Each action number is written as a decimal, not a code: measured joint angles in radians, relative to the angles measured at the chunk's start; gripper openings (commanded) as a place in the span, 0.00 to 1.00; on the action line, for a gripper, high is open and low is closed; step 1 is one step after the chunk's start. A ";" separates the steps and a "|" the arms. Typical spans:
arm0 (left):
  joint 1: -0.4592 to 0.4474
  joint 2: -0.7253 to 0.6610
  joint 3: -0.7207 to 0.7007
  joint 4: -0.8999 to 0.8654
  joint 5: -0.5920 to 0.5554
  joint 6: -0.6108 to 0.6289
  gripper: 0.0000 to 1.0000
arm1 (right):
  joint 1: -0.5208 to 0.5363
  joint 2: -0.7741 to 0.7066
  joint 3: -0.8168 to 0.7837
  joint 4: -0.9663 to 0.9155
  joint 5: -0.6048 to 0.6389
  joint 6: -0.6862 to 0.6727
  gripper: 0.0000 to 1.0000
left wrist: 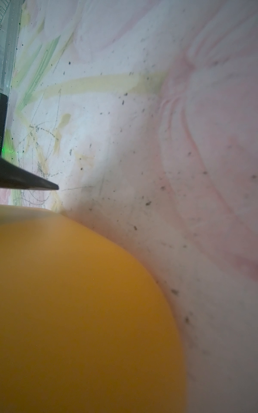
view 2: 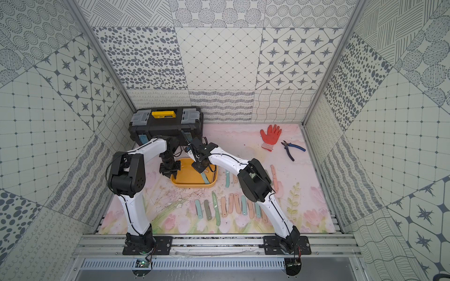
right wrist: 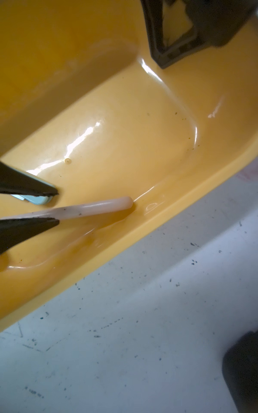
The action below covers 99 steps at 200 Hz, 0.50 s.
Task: Take the fruit knife out of the storage box
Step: Pick up the fruit knife from the storage box.
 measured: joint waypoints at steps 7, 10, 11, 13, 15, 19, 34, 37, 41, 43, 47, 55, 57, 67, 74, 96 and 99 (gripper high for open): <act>0.000 0.001 0.001 0.000 -0.001 0.000 0.19 | 0.000 0.000 0.000 0.000 0.000 0.001 0.23; 0.000 0.001 0.001 0.000 -0.001 0.000 0.19 | 0.000 0.000 0.000 0.000 0.000 0.001 0.23; 0.000 0.001 0.001 0.000 -0.001 0.000 0.19 | 0.000 0.000 0.000 0.000 0.000 0.001 0.24; 0.000 0.001 0.002 0.000 -0.001 0.000 0.19 | 0.000 0.001 0.000 -0.001 0.000 0.002 0.24; 0.000 0.001 0.002 0.000 -0.001 0.000 0.19 | 0.000 0.001 0.000 -0.001 0.000 0.002 0.25; 0.000 0.002 0.003 0.000 -0.002 0.000 0.19 | 0.000 0.002 0.000 0.000 0.000 0.004 0.26; 0.000 0.003 0.009 -0.002 -0.003 0.000 0.19 | 0.000 0.008 0.000 -0.001 0.000 0.005 0.30; 0.000 0.003 0.010 -0.002 -0.003 0.000 0.19 | 0.000 0.010 0.001 0.000 0.000 0.003 0.31; 0.000 0.003 0.012 -0.002 -0.004 0.000 0.19 | 0.000 0.014 0.003 -0.001 0.000 0.004 0.31; 0.000 0.003 0.012 -0.002 -0.004 0.000 0.19 | 0.000 0.016 0.005 -0.001 0.001 0.002 0.31; 0.000 0.003 0.014 -0.002 -0.005 0.000 0.19 | 0.000 0.023 0.011 -0.002 0.001 0.003 0.32; 0.000 0.003 0.015 -0.002 -0.007 0.000 0.19 | 0.000 0.041 0.026 -0.007 0.003 0.002 0.33; 0.000 0.003 0.015 -0.001 -0.007 0.000 0.19 | 0.000 0.047 0.031 -0.008 0.004 0.002 0.34; 0.000 0.003 0.016 -0.001 -0.009 0.000 0.19 | 0.000 0.077 0.059 -0.016 0.011 0.001 0.36; 0.000 0.003 0.016 -0.002 -0.010 0.000 0.18 | 0.000 0.097 0.076 -0.022 0.016 -0.001 0.38; 0.000 0.003 0.016 -0.001 -0.011 0.000 0.18 | 0.001 0.118 0.110 -0.029 0.021 -0.008 0.45; 0.000 0.003 0.016 -0.001 -0.011 0.000 0.19 | 0.001 0.118 0.110 -0.031 0.021 -0.004 0.46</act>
